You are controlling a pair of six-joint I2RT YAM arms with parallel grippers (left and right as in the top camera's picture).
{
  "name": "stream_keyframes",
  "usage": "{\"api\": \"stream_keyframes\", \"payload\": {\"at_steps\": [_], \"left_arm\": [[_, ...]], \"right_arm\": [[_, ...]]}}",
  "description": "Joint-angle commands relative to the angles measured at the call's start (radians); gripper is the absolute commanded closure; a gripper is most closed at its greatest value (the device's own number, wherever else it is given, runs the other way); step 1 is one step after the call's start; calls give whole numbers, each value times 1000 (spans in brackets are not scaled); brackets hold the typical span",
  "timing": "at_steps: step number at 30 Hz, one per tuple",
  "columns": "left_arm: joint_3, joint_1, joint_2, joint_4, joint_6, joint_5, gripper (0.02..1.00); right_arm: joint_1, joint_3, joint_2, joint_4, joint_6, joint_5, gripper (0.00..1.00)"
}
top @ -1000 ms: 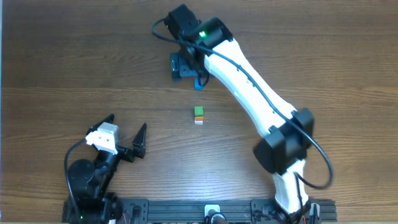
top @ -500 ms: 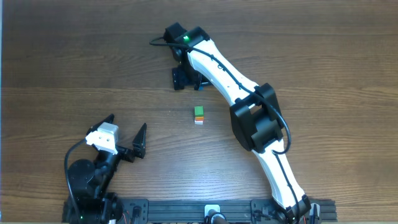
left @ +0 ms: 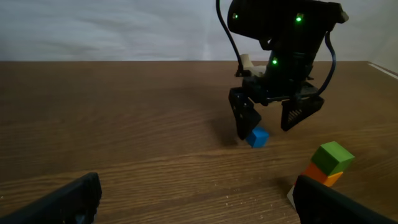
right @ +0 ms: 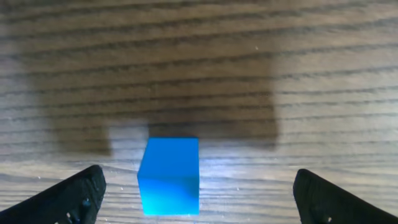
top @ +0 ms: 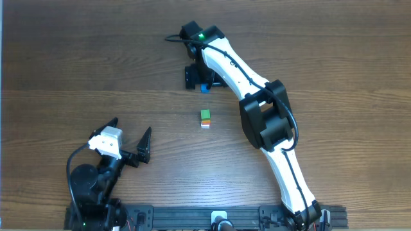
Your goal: Stack Cubes
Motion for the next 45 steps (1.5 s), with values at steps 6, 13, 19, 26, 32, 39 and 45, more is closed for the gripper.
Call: {"api": "stream_keyframes", "payload": {"at_steps": [6, 13, 19, 26, 32, 39, 45], "left_arm": [[-6, -5, -5, 0, -11, -7, 18], [-6, -5, -5, 0, -11, -7, 18], [-6, -5, -5, 0, -11, -7, 18], [-6, -5, -5, 0, -11, -7, 18], [-6, -5, -5, 0, -11, -7, 18], [-6, -5, -5, 0, -11, -7, 18], [-6, -5, -5, 0, -11, -7, 18]], "right_arm": [[-2, 19, 22, 5, 2, -27, 117], [0, 19, 34, 3, 3, -27, 207], [0, 19, 34, 3, 3, -29, 389], [4, 19, 34, 3, 3, -31, 627], [5, 19, 34, 3, 3, -31, 781], [5, 19, 34, 3, 2, -35, 853], [11, 87, 33, -55, 2, -15, 897]]}}
